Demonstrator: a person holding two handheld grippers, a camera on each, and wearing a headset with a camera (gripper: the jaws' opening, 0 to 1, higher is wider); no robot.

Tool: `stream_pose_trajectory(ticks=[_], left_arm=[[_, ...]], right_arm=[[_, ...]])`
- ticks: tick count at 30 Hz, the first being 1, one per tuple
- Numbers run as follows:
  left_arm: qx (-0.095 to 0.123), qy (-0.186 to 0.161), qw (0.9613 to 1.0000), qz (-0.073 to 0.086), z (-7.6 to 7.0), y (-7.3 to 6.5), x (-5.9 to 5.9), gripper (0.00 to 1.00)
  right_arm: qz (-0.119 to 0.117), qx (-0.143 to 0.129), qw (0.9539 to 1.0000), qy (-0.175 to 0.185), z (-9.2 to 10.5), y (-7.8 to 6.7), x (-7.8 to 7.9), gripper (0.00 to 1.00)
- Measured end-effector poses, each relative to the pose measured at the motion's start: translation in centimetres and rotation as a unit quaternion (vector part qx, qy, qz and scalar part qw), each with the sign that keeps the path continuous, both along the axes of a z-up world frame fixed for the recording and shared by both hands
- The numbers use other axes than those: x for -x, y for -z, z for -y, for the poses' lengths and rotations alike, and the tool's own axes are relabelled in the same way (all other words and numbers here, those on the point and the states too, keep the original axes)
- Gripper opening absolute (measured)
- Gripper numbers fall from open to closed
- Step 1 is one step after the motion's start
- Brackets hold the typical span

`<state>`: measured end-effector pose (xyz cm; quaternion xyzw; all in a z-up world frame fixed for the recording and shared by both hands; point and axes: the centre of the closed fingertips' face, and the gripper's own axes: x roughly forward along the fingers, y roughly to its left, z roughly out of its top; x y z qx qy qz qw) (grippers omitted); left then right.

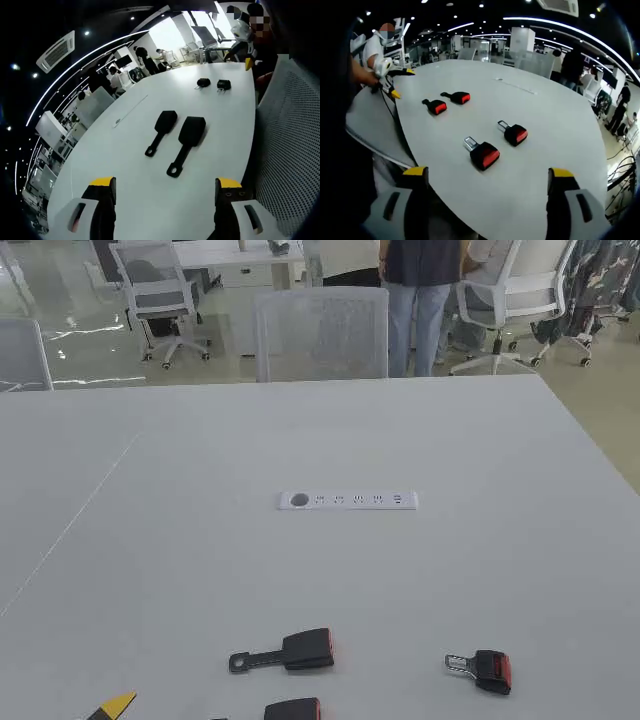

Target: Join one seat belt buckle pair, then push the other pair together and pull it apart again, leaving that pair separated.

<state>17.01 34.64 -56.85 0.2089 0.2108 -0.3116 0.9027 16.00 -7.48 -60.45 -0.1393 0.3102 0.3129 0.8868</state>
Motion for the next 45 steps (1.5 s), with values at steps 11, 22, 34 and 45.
stream_pose_trajectory(ticks=[11,22,34,45], left_arm=[[0.007,-0.014,0.9998,-0.012,-0.1,0.0,0.0,1.00],[0.007,-0.010,0.9997,-0.021,0.1,0.5,0.2,0.96],[-0.014,-0.003,0.9995,-0.027,0.1,1.0,0.4,0.95],[-0.030,0.004,0.9990,-0.034,0.0,1.5,0.6,0.91]], right_arm=[[0.007,0.003,1.0000,0.000,-0.3,0.0,-0.3,0.99],[0.020,-0.007,0.9993,0.032,0.8,-0.4,-1.0,1.00],[0.011,0.016,0.9997,0.016,0.4,0.1,-0.4,0.99],[0.008,0.034,0.9994,0.006,0.4,0.0,-0.6,0.99]])
